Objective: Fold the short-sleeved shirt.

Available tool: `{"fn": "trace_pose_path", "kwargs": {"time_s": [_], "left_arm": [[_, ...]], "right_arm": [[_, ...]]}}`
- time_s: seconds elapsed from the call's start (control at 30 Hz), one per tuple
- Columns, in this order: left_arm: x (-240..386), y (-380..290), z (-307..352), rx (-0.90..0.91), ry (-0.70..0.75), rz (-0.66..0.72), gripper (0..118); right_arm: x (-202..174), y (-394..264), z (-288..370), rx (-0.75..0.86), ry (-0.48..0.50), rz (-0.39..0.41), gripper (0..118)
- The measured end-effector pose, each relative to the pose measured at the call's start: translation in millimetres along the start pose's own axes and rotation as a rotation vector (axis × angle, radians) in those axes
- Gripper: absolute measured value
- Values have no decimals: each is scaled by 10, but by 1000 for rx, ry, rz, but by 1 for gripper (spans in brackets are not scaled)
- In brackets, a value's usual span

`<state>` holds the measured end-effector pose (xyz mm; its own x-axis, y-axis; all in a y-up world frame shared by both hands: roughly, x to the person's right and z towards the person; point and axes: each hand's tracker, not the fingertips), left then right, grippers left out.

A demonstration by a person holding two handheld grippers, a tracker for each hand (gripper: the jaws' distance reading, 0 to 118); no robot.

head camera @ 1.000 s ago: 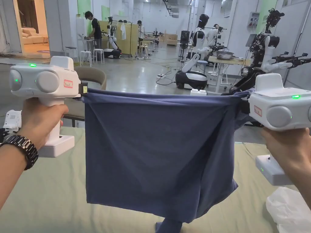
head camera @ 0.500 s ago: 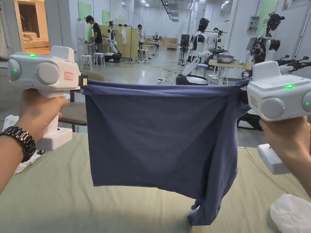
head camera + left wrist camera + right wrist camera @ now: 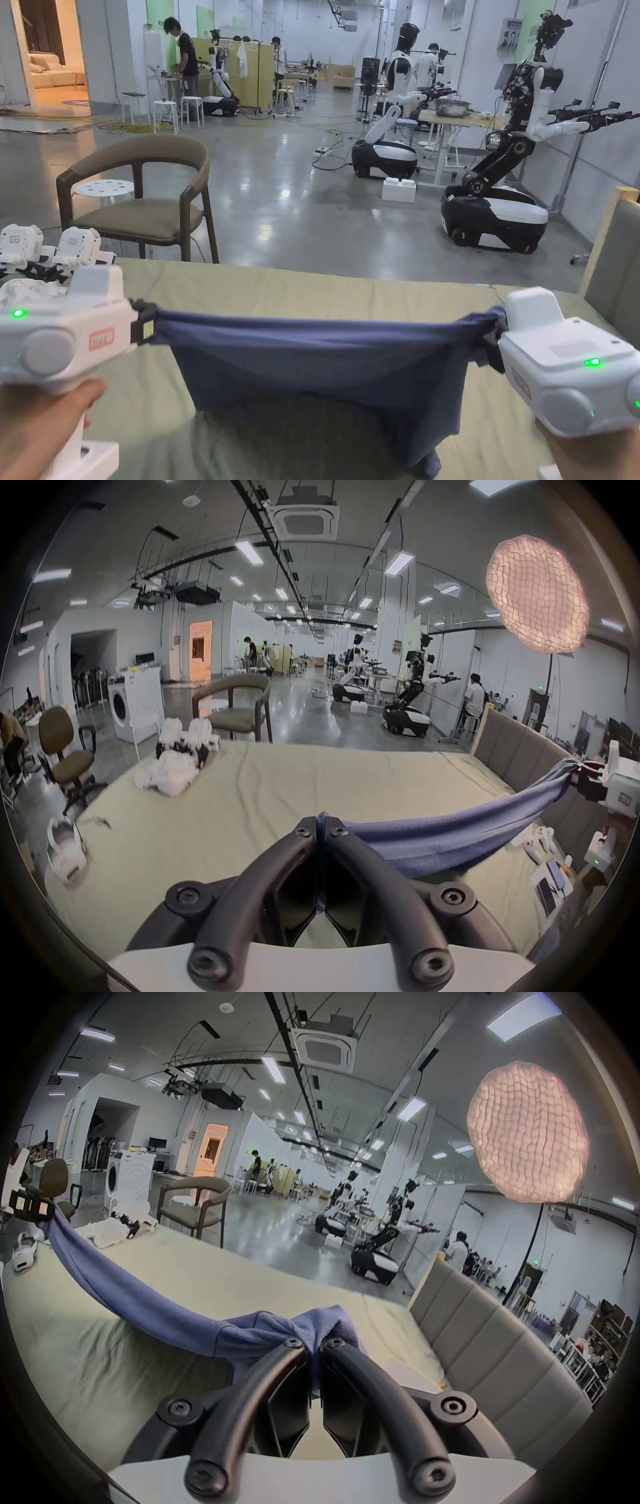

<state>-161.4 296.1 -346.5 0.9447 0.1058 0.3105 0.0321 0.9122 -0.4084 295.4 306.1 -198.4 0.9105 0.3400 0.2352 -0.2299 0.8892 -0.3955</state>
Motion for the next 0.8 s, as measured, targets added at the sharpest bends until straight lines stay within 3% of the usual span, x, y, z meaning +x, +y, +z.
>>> {"fn": "trace_pose_path", "kwargs": {"time_s": [0.4, 0.8], "left_arm": [[-230, -936, 856, -125, -41, 74, 0], [-200, -2207, 242, -521, 5, 83, 0]], "right_arm": [[-248, -659, 1042, -77, 88, -62, 2], [-859, -1840, 680, -446, 225, -92, 2]]}}
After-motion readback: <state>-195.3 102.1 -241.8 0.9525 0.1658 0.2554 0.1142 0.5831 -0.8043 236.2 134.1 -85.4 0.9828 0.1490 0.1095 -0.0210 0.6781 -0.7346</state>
